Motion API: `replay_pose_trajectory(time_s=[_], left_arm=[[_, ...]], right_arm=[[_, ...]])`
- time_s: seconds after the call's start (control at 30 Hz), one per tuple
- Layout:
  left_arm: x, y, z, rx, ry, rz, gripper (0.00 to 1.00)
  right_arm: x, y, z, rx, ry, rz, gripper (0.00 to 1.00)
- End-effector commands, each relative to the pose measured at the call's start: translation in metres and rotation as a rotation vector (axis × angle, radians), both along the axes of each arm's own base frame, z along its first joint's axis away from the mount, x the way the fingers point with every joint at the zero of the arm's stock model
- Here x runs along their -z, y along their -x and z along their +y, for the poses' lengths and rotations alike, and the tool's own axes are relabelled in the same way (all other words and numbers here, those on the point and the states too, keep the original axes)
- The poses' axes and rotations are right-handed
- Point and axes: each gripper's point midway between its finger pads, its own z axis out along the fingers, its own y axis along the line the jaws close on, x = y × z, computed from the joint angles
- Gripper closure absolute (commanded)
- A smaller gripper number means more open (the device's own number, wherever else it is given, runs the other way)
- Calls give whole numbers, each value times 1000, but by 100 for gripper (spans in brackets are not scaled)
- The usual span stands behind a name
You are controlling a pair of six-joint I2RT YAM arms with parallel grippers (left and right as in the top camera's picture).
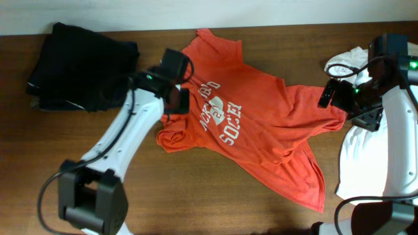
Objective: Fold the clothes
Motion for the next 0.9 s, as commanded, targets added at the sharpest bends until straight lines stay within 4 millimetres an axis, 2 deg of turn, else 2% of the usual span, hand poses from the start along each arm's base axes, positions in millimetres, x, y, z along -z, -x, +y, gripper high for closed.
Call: replay_pose_trajectory(time_s=[0.0,0.1,0.2,0.33,0.37,0.47,0.5,0.57,0.6,0.7,0.77,0.87], left_arm=[[57,23,-16,46,-11,104,56],[82,20,-27,70,-19,108,56],[91,12,-7,35,-146,79,56],[106,18,-10,21,-132,125,56],[106,17,-10,21,-131,125,66],[106,17,-9,19,-132,124,88],[106,17,-9,19,-132,123,99],[105,17,-4,12,-161,119,99],[102,19,10,-10,-225,120,99],[84,40,76,-277,-373,169,99],[83,46,111,-398,-381,218,99],[84,51,176,-584,-354,272,99]], right_arm=[[-6,0,2,-13,1,-20,2],[-6,0,2,-13,1,-20,2],[-6,0,2,-13,1,-20,2],[-6,0,2,-13,1,-20,2],[-6,0,3,-13,0,-20,2],[-6,0,2,-13,1,-20,2],[-6,0,3,-13,0,-20,2],[-6,0,2,-13,1,-20,2],[-6,0,2,-13,1,-20,2],[-6,0,2,-13,1,-20,2],[-6,0,2,-13,1,-20,2],[-6,0,2,-13,1,-20,2]])
